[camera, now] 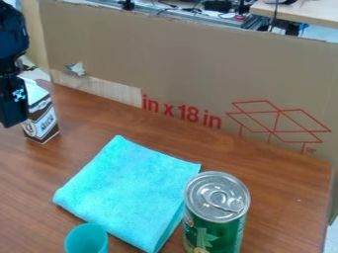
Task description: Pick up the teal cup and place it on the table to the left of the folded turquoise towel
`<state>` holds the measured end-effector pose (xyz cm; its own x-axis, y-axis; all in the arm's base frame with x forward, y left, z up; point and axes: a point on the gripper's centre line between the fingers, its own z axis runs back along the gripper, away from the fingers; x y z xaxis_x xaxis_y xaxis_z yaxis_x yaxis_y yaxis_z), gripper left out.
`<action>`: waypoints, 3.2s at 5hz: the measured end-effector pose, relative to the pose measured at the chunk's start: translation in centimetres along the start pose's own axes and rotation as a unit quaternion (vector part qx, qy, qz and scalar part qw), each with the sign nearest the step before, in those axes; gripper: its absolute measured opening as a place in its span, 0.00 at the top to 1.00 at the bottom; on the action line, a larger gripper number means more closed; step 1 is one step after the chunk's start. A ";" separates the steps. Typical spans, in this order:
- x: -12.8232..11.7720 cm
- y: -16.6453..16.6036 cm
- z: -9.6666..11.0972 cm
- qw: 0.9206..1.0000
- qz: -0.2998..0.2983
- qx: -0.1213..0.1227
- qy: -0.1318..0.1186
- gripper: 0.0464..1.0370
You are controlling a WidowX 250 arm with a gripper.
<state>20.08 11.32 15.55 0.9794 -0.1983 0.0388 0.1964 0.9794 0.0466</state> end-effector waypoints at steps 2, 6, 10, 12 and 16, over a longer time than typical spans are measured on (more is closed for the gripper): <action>-0.9 -2.7 -0.7 1.000 -0.015 -0.024 -0.002 0.03; -1.2 -10.8 -5.6 0.992 -0.111 -0.044 0.031 0.04; -0.8 -11.7 -9.8 0.990 -0.106 -0.014 0.095 0.03; -2.0 -11.5 -10.9 0.989 -0.099 -0.020 0.112 0.37; -1.6 -10.8 -2.4 0.995 -0.088 -0.038 0.002 0.96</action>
<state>16.52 1.17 12.61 0.9297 -0.3667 0.0327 0.3675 0.9297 -0.0226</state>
